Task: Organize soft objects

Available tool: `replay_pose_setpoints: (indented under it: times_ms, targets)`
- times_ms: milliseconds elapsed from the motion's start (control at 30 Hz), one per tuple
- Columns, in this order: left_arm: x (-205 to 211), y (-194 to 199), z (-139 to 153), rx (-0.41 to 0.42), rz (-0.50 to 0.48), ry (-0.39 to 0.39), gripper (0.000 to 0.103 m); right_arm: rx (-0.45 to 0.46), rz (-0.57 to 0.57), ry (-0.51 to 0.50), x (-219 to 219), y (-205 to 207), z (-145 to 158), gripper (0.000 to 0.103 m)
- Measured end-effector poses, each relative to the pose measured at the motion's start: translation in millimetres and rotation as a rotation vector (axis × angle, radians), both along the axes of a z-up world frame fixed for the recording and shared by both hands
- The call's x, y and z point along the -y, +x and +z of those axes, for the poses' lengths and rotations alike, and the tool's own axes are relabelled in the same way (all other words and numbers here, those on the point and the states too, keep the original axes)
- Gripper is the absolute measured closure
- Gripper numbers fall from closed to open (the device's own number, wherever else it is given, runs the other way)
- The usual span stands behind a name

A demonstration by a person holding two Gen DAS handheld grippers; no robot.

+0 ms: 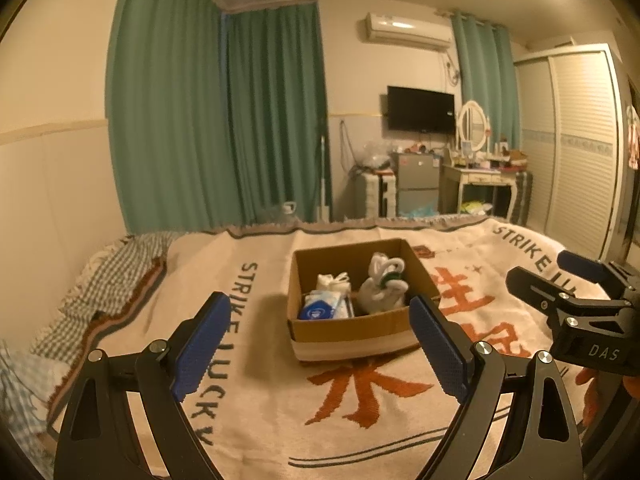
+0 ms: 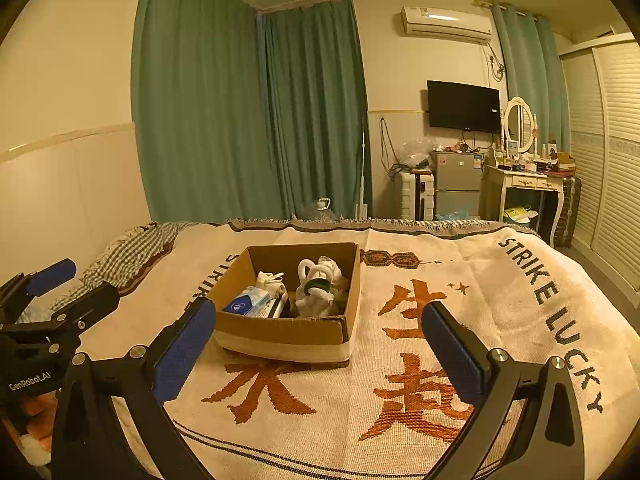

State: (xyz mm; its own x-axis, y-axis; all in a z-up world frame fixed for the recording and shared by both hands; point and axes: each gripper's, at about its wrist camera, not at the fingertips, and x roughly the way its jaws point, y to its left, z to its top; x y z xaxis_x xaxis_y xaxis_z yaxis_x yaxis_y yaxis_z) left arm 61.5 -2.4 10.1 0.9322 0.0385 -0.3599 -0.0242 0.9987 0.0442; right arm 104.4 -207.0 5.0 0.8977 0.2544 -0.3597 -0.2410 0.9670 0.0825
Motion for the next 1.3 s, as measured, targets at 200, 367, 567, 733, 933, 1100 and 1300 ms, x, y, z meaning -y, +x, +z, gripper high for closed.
replay_pose_setpoints:
  times_ms: [200, 367, 567, 733, 933, 1100, 1300]
  targets:
    - [-0.2, -0.3, 0.6, 0.003, 0.002, 0.000, 0.011, -0.001, 0.002, -0.001, 0.2, 0.1, -0.5, 0.000]
    - [1.3, 0.6, 0.4, 0.004, 0.006, 0.003, 0.011, -0.001, 0.003, -0.001, 0.5, -0.3, -0.4, 0.000]
    - [1.6, 0.1, 0.1, 0.005, 0.006, 0.005, 0.011, -0.003, 0.004, -0.002, -0.3, 0.0, -0.8, 0.000]
    - [3.0, -0.8, -1.3, 0.004, 0.006, 0.010, 0.011, -0.006, 0.006, -0.004, -1.7, 0.4, -1.1, 0.000]
    - [3.1, -0.9, -0.8, 0.005, 0.008, 0.007, 0.011, -0.008, 0.004, -0.003, -1.4, 0.6, -1.8, 0.000]
    - [2.2, -2.6, -2.3, 0.013, 0.009, 0.011, 0.011, -0.007, 0.004, -0.003, -0.8, 0.4, -2.2, 0.000]
    - [0.5, -3.8, -2.7, 0.020, 0.010, 0.011, 0.011, -0.007, 0.008, -0.002, -0.4, 0.3, -1.9, 0.000]
